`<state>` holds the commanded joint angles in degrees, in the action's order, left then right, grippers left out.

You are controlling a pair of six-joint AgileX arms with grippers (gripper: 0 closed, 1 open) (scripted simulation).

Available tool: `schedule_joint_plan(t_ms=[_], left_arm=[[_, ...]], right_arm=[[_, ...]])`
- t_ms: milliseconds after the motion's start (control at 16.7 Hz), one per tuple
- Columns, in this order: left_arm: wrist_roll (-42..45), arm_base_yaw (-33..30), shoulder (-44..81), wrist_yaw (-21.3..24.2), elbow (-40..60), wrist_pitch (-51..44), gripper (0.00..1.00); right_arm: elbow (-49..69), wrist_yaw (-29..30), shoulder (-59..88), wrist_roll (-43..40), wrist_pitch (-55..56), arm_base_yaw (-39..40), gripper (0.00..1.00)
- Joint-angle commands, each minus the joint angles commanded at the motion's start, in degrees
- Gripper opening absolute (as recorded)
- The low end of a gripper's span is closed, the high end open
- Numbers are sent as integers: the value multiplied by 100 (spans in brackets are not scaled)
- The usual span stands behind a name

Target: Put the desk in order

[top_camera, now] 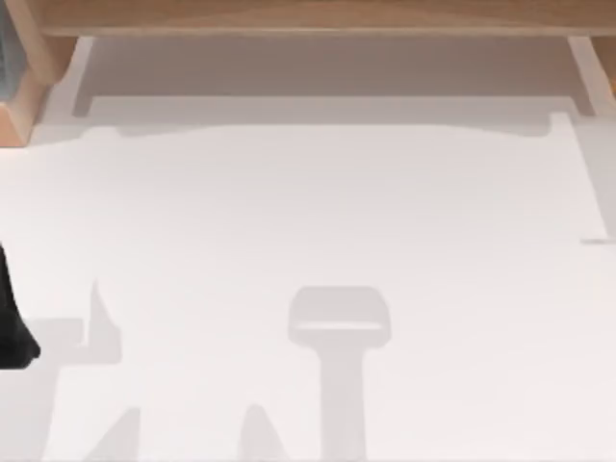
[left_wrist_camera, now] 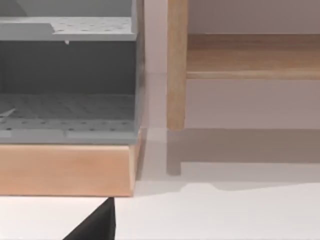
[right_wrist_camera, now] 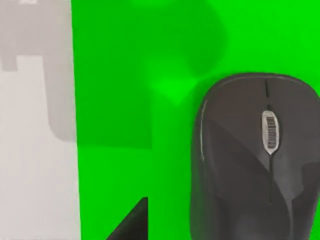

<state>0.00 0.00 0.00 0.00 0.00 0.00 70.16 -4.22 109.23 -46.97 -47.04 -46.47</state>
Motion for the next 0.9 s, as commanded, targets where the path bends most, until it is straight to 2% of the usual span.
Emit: schedule_joint_plan(t_ms=[600, 900], left_arm=[[0, 0, 0, 0, 0, 0, 100], [0, 0, 0, 0, 0, 0, 100]], right_arm=[[-6, -13, -14, -15, 53, 0, 100], [-243, -272, -124, -323, 1145, -77, 100]])
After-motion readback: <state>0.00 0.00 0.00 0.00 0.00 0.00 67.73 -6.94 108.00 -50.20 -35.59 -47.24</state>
